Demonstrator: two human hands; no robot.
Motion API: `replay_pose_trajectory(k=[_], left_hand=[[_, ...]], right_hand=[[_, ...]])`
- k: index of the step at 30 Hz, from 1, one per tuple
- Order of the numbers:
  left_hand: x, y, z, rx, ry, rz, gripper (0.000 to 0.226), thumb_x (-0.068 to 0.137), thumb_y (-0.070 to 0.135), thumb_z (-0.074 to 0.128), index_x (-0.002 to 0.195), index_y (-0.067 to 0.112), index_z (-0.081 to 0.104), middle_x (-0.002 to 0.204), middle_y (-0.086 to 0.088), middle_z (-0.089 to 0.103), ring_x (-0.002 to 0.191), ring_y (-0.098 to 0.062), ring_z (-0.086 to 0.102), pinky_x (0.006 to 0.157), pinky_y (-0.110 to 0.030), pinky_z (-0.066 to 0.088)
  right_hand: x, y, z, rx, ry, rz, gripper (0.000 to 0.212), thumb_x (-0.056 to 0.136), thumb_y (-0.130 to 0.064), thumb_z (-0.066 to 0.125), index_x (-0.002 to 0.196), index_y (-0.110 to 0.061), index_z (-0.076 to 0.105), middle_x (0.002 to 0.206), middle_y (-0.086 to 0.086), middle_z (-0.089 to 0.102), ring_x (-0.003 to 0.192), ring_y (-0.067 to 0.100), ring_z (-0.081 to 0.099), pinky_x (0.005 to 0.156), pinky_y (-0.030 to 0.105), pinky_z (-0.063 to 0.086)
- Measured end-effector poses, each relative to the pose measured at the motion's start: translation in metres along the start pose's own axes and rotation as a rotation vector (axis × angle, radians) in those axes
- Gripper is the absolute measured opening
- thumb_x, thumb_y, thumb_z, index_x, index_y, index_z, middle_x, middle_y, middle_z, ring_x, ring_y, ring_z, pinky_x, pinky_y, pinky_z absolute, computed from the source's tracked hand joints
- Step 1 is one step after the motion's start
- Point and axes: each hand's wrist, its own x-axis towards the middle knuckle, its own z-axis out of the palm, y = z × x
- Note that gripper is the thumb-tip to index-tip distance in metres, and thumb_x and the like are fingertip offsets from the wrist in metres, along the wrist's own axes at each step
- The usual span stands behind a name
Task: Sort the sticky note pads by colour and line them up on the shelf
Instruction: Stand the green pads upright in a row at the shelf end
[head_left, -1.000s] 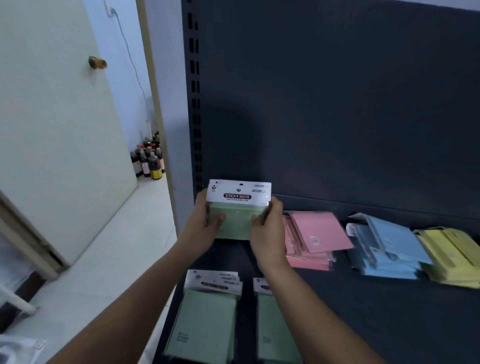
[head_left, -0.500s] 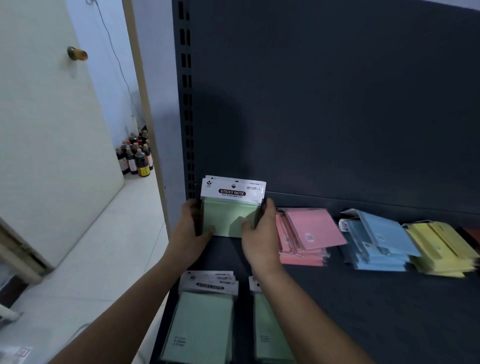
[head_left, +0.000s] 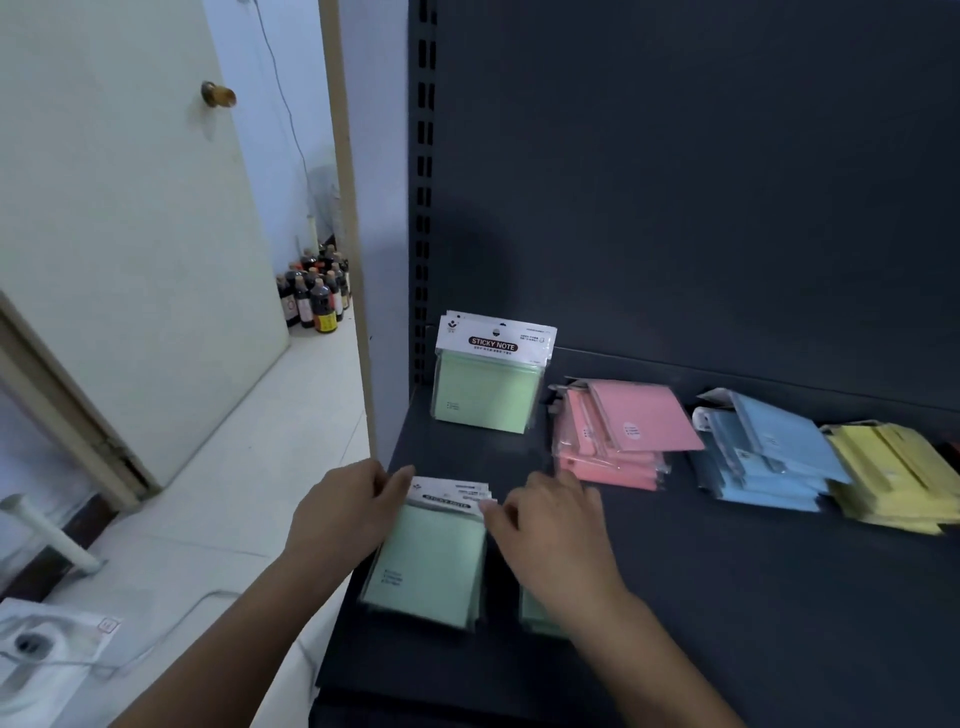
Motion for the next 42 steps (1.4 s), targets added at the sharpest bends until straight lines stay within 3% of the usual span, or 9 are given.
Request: replay_pose_trajectory(k=[5,10,13,18,20,23,26,36,42], left_hand=[[-0.026,0.009,-0.002,0.156,-0.013,-0.015,0.046,0.092,0.059,0.03,0.074,0.02,0.047,0.075,0.007,0.056,0.073,-0.014,0.055,0.057,-0.027,0.034],[-0.039,0.018,0.001,0.132,-0.106,-0.038,0.045,0.088,0.055,0.046,0.107,0.015,0.051,0.109,-0.005,0.054,0.106,-0.023,0.051,0.088,-0.035,0.043],[-0.041,0.023,0.001,-0.135,-0.161,-0.086,0.046,0.085,0.038,0.062,0.119,0.011,0.048,0.117,-0.009,0.053,0.111,-0.026,0.05,0.094,-0.04,0.044],[-0.047,0.028,-0.002,-0.846,-0.105,-0.165,0.038,0.081,0.0,0.066,0.109,0.018,0.049,0.098,0.003,0.06,0.085,-0.011,0.061,0.06,-0.019,0.05],[-0.044,0.029,-0.003,-0.962,-0.061,-0.088,0.038,0.08,-0.005,0.065,0.101,0.026,0.056,0.103,-0.003,0.064,0.089,-0.016,0.064,0.064,-0.022,0.053],[-0.041,0.03,-0.004,-0.902,0.052,0.106,0.044,0.082,-0.001,0.065,0.097,0.038,0.052,0.114,-0.006,0.058,0.102,-0.02,0.059,0.078,-0.03,0.053],[-0.038,0.028,-0.003,-0.829,0.069,0.259,0.046,0.083,0.0,0.064,0.104,0.037,0.047,0.114,0.005,0.057,0.104,-0.008,0.057,0.075,-0.012,0.049],[-0.017,0.008,0.013,-0.666,-0.068,0.378,0.061,0.081,-0.003,0.064,0.119,0.037,0.037,0.117,0.019,0.054,0.106,0.012,0.052,0.082,-0.003,0.043],[0.018,0.03,0.019,-0.623,-0.064,0.403,0.066,0.085,0.001,0.061,0.127,0.038,0.028,0.118,0.027,0.048,0.11,0.014,0.047,0.091,-0.009,0.042]], right_hand=[[-0.014,-0.013,0.008,-0.067,-0.104,-0.013,0.055,0.096,-0.052,0.029,0.104,-0.013,0.067,0.113,0.006,0.051,0.111,0.025,0.035,0.091,0.039,0.025],[-0.019,-0.02,0.012,0.032,-0.133,0.029,0.049,0.095,-0.049,0.034,0.107,-0.011,0.063,0.116,0.007,0.046,0.114,0.026,0.032,0.096,0.038,0.025],[-0.018,-0.021,0.013,0.092,-0.111,0.074,0.045,0.095,-0.047,0.036,0.11,-0.011,0.059,0.119,0.007,0.045,0.116,0.026,0.033,0.098,0.037,0.026],[-0.012,-0.017,0.01,0.316,0.016,0.086,0.026,0.095,-0.033,0.043,0.112,-0.016,0.053,0.117,0.001,0.054,0.112,0.022,0.039,0.095,0.034,0.028],[-0.01,-0.015,0.007,0.528,0.105,0.073,0.021,0.093,-0.024,0.05,0.112,-0.017,0.053,0.111,0.0,0.058,0.107,0.019,0.044,0.09,0.03,0.033],[-0.007,-0.013,0.003,0.771,0.2,0.047,0.026,0.089,-0.013,0.058,0.113,-0.021,0.052,0.102,-0.005,0.059,0.097,0.013,0.055,0.079,0.021,0.041],[-0.003,-0.012,0.003,0.882,0.232,0.03,0.041,0.088,-0.01,0.061,0.124,-0.022,0.046,0.11,-0.011,0.059,0.097,0.006,0.057,0.084,0.017,0.045],[0.007,0.005,0.013,0.755,0.16,-0.026,0.048,0.083,-0.01,0.067,0.122,-0.026,0.043,0.102,-0.019,0.06,0.086,-0.005,0.056,0.073,0.007,0.044],[0.036,0.004,0.005,0.749,0.254,0.029,0.052,0.085,-0.004,0.063,0.127,-0.021,0.036,0.105,-0.008,0.063,0.095,0.012,0.062,0.082,0.029,0.051]])
